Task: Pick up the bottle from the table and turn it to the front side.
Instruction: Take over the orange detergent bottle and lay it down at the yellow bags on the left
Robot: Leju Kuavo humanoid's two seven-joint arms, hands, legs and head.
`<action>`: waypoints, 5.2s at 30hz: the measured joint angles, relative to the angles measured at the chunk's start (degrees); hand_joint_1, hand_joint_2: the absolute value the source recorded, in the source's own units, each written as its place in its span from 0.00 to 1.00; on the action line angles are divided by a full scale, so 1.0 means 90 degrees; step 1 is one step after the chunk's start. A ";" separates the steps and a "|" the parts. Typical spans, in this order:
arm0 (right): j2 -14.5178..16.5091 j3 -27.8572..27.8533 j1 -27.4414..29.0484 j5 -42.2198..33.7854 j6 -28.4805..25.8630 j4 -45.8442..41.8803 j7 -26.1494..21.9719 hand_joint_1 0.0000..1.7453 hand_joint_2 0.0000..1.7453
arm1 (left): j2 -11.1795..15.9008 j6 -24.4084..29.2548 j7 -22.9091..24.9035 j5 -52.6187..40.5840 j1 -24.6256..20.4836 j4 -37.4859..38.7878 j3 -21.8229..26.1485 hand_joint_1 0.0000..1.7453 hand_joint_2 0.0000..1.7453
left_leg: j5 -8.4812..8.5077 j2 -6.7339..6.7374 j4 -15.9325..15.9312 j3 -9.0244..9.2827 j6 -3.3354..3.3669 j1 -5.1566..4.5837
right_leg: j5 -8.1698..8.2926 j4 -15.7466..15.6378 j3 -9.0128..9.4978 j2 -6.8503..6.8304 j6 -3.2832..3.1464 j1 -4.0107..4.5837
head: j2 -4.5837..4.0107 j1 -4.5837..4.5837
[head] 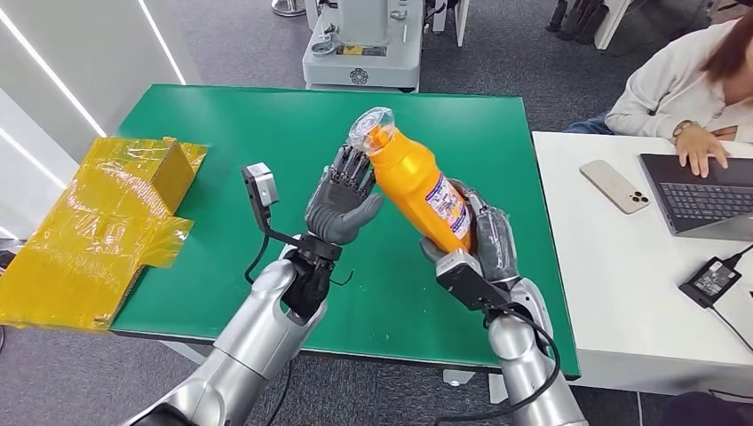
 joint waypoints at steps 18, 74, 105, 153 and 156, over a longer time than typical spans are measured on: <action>0.0101 -0.0063 -0.0622 0.0004 0.0010 0.1193 0.0064 0.99 1.00 | -0.0180 0.0700 -0.0203 -0.0690 -0.0093 0.0016 -0.0354 0.00 1.00 | 0.0000 0.0001 0.0002 0.0000 0.0000 0.0000 | 0.0000 0.0000 -0.0001 0.0001 0.0000 0.0000 | 0.0000 -0.0001; 0.0096 -0.0084 -0.0115 0.0430 -0.0266 0.1076 -0.0383 0.93 1.00 | 0.0132 -0.2203 0.1257 0.2261 -0.0945 0.1802 0.0108 1.00 1.00 | 0.0000 0.0001 0.0003 -0.0002 0.0000 -0.0001 | 0.0001 0.0003 -0.0005 0.0002 -0.0001 0.0000 | 0.0000 0.0000; 0.0026 -0.0433 0.0137 0.0226 -0.0355 0.0566 -0.0416 0.00 1.00 | 0.0107 -0.1389 0.0599 0.2077 -0.0945 0.1928 0.0027 1.00 1.00 | 0.0000 0.0002 0.0003 -0.0003 0.0000 0.0000 | 0.0001 0.0003 -0.0004 0.0002 -0.0001 0.0000 | 0.0000 -0.0001; -0.0189 -0.0546 0.1015 -0.0344 0.0211 -0.1624 -0.0393 0.00 1.00 | 0.1947 0.6266 0.3403 -1.1680 -0.0798 0.0266 -0.0529 1.00 1.00 | 0.0002 0.0017 0.0001 0.0004 -0.0002 0.0003 | 0.0003 0.0007 -0.0007 0.0017 -0.0006 0.0001 | 0.0000 -0.0001; -0.0192 -0.0586 0.1073 -0.0287 0.0242 -0.1704 -0.0390 0.00 1.00 | 0.2415 0.6265 0.4390 -1.1683 -0.1002 0.0510 -0.1517 1.00 1.00 | 0.0002 0.0022 0.0001 0.0005 -0.0002 0.0002 | 0.0003 0.0007 -0.0007 0.0021 -0.0006 0.0001 | 0.0000 -0.0001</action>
